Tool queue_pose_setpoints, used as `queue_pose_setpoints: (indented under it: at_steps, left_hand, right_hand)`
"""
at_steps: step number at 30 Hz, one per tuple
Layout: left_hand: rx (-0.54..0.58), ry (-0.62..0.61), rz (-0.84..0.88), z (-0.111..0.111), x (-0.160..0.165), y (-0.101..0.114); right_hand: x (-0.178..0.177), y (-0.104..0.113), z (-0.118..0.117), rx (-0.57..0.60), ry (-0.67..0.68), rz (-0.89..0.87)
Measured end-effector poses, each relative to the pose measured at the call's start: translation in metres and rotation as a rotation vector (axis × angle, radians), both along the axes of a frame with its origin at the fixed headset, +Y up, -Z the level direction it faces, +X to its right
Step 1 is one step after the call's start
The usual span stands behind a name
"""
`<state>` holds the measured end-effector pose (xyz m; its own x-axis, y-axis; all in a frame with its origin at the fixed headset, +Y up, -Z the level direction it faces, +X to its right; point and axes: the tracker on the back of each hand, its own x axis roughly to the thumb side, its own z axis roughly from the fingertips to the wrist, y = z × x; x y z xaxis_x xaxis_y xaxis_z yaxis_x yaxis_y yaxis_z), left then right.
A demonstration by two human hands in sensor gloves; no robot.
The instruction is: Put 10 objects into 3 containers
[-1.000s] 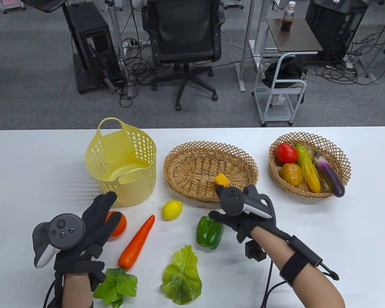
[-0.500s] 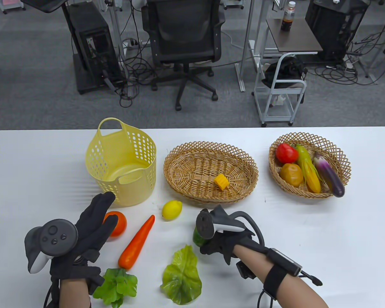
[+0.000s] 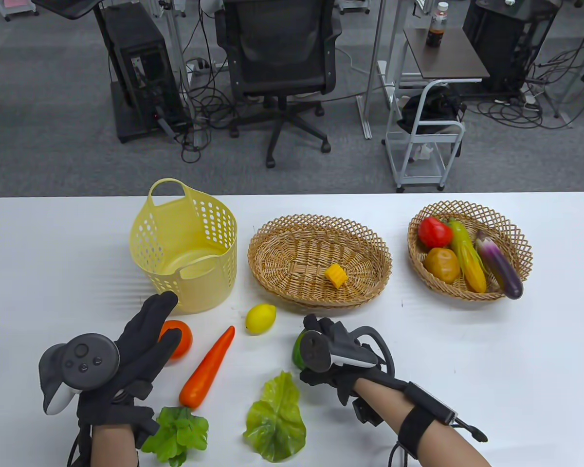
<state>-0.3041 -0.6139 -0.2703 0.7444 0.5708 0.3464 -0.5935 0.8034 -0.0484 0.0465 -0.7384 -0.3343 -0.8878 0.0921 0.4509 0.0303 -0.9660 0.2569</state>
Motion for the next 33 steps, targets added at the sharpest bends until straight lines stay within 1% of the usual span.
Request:
queue_pose_setpoints:
  at_steps: [3, 5, 7, 8, 9, 10, 13, 14, 17, 19, 22, 26, 28, 29, 30, 33]
  left_hand:
    - [-0.002, 0.008, -0.004, -0.001, 0.003, 0.000]
    - [-0.003, -0.002, -0.007, -0.001, 0.006, -0.001]
    - [-0.010, -0.002, -0.021, -0.003, 0.008, -0.002]
    - [-0.013, 0.002, -0.025, -0.003, 0.008, -0.002]
    - [-0.014, 0.003, -0.026, -0.004, 0.008, -0.003]
    - [-0.017, 0.006, -0.028, -0.005, 0.008, -0.003]
    - [-0.027, 0.019, -0.039, -0.007, 0.007, -0.005]
    - [-0.030, 0.022, -0.040, -0.007, 0.008, -0.005]
    - [-0.040, 0.025, -0.045, -0.009, 0.009, -0.007]
    - [-0.045, 0.026, -0.051, -0.010, 0.010, -0.007]
    - [-0.049, 0.031, -0.054, -0.013, 0.009, -0.009]
    - [-0.052, 0.041, -0.061, -0.014, 0.007, -0.010]
    - [-0.053, 0.040, -0.060, -0.013, 0.008, -0.010]
    - [-0.052, 0.038, -0.063, -0.013, 0.009, -0.010]
    - [-0.051, 0.038, -0.065, -0.013, 0.010, -0.009]
    - [-0.050, 0.035, -0.066, -0.012, 0.010, -0.009]
  right_hand:
    - [0.011, 0.020, -0.002, 0.033, 0.003, -0.089]
    - [0.021, 0.037, -0.006, 0.106, -0.034, -0.129]
    - [0.033, 0.053, -0.016, 0.152, -0.072, -0.133]
    - [0.045, 0.062, -0.026, 0.183, -0.133, -0.168]
    - [0.048, 0.064, -0.029, 0.189, -0.152, -0.181]
    - [0.058, 0.068, -0.038, 0.192, -0.203, -0.214]
    - [0.079, 0.064, -0.065, 0.145, -0.338, -0.272]
    - [0.081, 0.063, -0.069, 0.142, -0.353, -0.267]
    - [0.088, 0.053, -0.089, 0.112, -0.434, -0.225]
    - [0.088, 0.046, -0.097, 0.077, -0.453, -0.234]
    - [0.084, 0.040, -0.106, 0.057, -0.462, -0.225]
    - [0.077, 0.038, -0.113, 0.012, -0.467, -0.186]
    - [0.075, 0.036, -0.116, -0.031, -0.469, -0.149]
    - [0.074, 0.035, -0.117, -0.075, -0.468, -0.108]
    - [0.074, 0.035, -0.117, -0.086, -0.470, -0.092]
    - [0.078, 0.040, -0.112, -0.062, -0.474, -0.115]
